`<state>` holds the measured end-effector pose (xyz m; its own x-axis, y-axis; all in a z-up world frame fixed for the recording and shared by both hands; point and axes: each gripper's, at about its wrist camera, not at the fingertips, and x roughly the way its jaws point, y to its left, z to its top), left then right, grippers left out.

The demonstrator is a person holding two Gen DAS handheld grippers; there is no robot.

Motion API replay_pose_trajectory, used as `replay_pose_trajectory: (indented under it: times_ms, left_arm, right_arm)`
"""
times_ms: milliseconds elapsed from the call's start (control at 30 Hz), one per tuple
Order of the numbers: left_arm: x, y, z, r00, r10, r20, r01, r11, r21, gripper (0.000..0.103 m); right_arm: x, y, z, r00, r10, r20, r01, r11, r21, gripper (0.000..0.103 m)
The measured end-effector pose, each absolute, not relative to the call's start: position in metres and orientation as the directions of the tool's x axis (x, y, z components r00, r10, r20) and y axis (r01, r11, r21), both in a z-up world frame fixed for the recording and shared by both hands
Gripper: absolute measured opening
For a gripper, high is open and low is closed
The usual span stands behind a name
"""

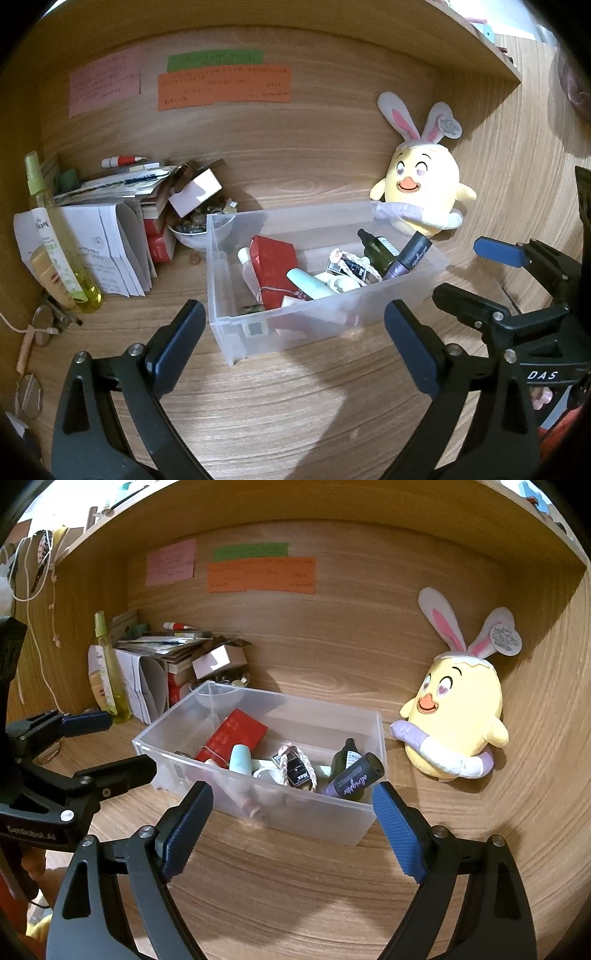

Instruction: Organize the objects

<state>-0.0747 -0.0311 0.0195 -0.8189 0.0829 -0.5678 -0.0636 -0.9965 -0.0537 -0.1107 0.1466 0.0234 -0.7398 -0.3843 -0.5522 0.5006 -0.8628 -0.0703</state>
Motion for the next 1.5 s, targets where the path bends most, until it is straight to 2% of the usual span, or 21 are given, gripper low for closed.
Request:
replay_pose_trajectory:
  times_ms: [1500]
  left_arm:
    - [-0.088, -0.037, 0.009, -0.794, 0.114, -0.598, -0.054, -0.992, -0.118, 0.099]
  right_arm:
    - [-0.129, 0.156, 0.015, -0.705, -0.396, -0.589, 0.487, -0.874, 0.005, 0.087]
